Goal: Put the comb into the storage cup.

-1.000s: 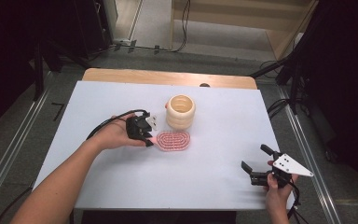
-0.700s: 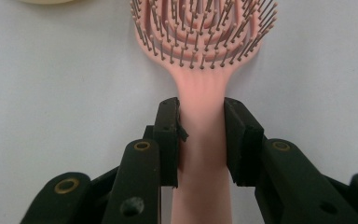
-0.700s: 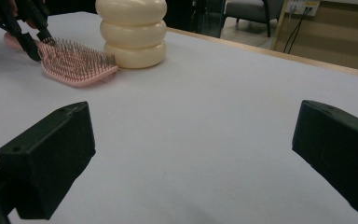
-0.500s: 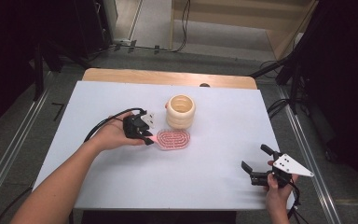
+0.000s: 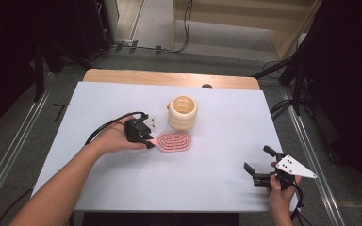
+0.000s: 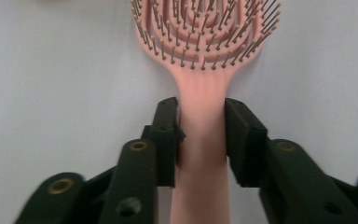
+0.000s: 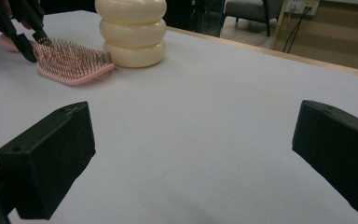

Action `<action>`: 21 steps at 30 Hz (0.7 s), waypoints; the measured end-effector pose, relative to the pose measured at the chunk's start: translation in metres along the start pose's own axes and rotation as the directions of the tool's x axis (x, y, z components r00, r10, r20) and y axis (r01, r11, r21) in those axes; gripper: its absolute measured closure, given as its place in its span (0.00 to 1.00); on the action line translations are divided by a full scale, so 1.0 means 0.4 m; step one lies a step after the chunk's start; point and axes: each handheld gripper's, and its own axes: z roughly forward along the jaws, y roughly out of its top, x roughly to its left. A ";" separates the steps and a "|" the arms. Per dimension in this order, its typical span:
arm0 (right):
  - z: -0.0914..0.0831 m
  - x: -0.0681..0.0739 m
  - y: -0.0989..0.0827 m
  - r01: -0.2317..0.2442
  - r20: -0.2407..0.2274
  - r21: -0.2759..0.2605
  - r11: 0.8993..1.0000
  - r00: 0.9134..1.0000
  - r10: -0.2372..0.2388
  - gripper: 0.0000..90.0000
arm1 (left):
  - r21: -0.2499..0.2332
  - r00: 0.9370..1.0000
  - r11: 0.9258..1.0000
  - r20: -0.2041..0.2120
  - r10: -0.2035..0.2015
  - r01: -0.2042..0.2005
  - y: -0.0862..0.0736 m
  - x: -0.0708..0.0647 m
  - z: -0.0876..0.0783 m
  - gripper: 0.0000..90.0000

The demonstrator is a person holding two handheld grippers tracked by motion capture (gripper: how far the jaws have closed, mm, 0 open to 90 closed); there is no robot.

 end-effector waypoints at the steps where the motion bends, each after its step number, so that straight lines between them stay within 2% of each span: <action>1: 0.000 -0.001 0.000 0.000 -0.003 0.000 1.000 1.000 0.000 0.00 | 0.001 1.000 1.000 0.017 -0.013 0.013 0.004 0.002 0.001 0.61; 3: 0.000 -0.001 0.000 0.001 -0.003 -0.001 1.000 1.000 -0.001 0.00 | 0.006 1.000 1.000 0.020 -0.011 0.011 0.007 0.002 0.003 0.58; 4: 0.000 -0.001 0.000 0.001 -0.003 0.000 1.000 1.000 -0.001 0.00 | 0.024 1.000 1.000 0.012 -0.015 0.015 0.013 0.001 0.010 0.53; 8: 0.000 -0.001 0.000 0.002 -0.004 -0.001 1.000 1.000 -0.002 0.00 | 0.031 1.000 1.000 0.005 -0.002 0.002 0.022 0.000 0.013 0.52; 15: 0.000 -0.001 0.000 0.002 -0.005 0.000 1.000 1.000 -0.002 0.00 | 0.063 1.000 0.998 0.003 0.006 -0.006 0.049 -0.005 0.020 0.66; 21: 0.000 0.000 0.000 0.001 -0.002 0.000 1.000 1.000 -0.001 0.00 | 0.058 1.000 0.998 0.021 -0.007 0.006 0.048 0.007 0.020 0.76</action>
